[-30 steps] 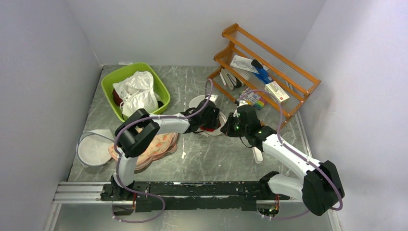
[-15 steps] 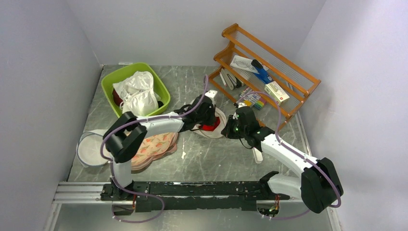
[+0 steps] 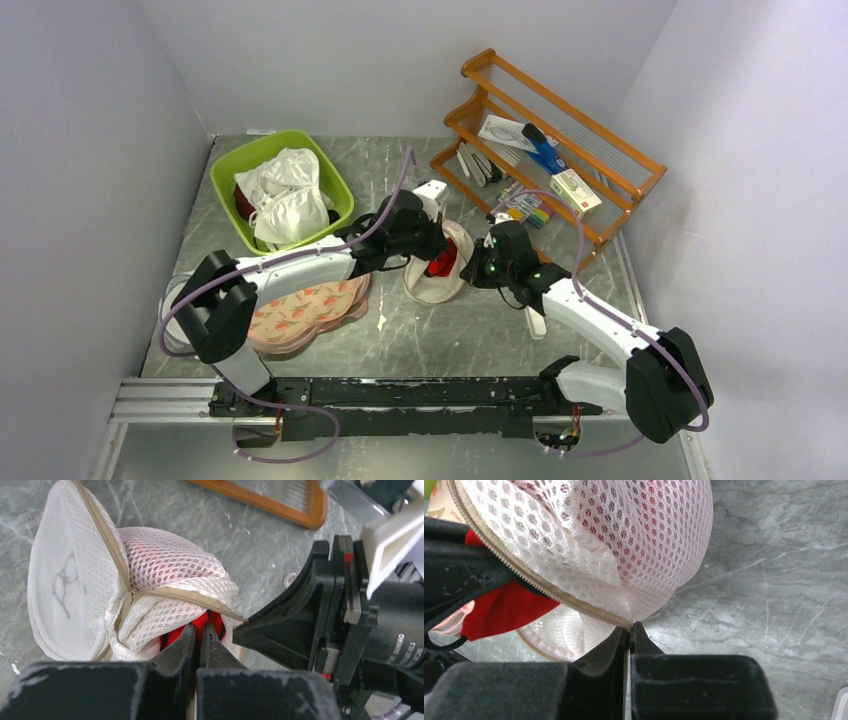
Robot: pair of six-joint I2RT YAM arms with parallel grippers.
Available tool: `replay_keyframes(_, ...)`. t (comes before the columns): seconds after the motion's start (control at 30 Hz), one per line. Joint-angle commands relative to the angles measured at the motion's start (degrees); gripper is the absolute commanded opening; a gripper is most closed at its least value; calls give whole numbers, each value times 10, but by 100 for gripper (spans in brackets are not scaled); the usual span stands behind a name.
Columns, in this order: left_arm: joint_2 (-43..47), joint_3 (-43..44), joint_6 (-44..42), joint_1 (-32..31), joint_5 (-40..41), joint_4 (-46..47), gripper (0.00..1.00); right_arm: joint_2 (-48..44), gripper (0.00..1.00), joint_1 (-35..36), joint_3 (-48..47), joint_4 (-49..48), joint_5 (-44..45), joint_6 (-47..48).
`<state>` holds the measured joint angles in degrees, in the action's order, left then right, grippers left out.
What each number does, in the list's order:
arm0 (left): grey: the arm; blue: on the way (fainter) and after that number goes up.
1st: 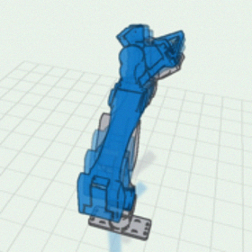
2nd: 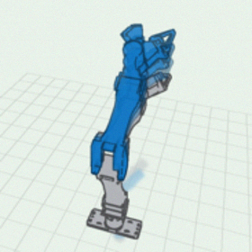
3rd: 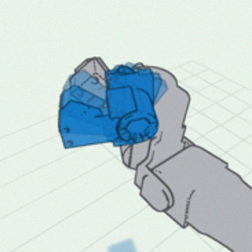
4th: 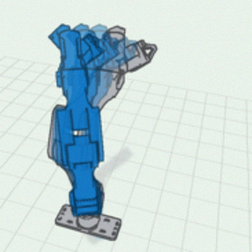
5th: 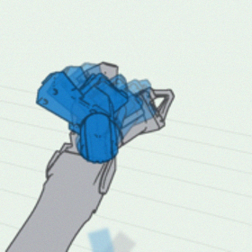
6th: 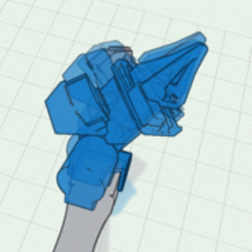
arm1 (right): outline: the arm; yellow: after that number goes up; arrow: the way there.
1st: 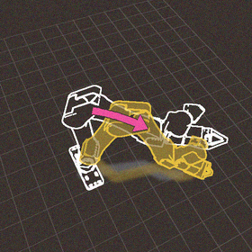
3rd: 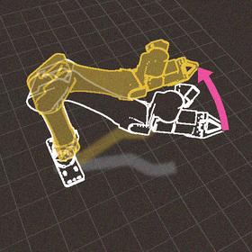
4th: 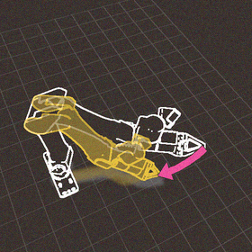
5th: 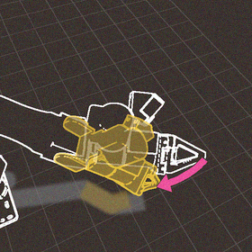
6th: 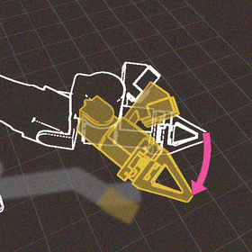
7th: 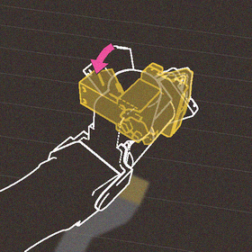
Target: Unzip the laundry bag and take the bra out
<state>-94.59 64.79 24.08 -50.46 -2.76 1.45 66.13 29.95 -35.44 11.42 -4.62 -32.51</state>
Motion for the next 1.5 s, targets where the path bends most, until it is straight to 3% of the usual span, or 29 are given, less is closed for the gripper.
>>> replay_keyframes(0.0,10,20,-55,-2,-51,-43,7,-8,0,-2,-9,-11,9,5)
replay_keyframes(0.23,0,6,-104,-2,-111,-64,7,-18,0,-3,-25,-15,18,9)
replay_keyframes(0.43,58,-14,-133,-8,-162,-48,7,5,0,-3,-32,-16,23,14)
replay_keyframes(0.83,210,-3,-154,-7,-106,-41,7,14,0,-3,-22,-16,26,11)
replay_keyframes(1.23,285,40,-157,-6,20,-69,7,20,0,-3,-23,-18,21,11)
replay_keyframes(1.47,292,41,-142,3,211,-107,7,16,0,-2,-23,-15,23,13)
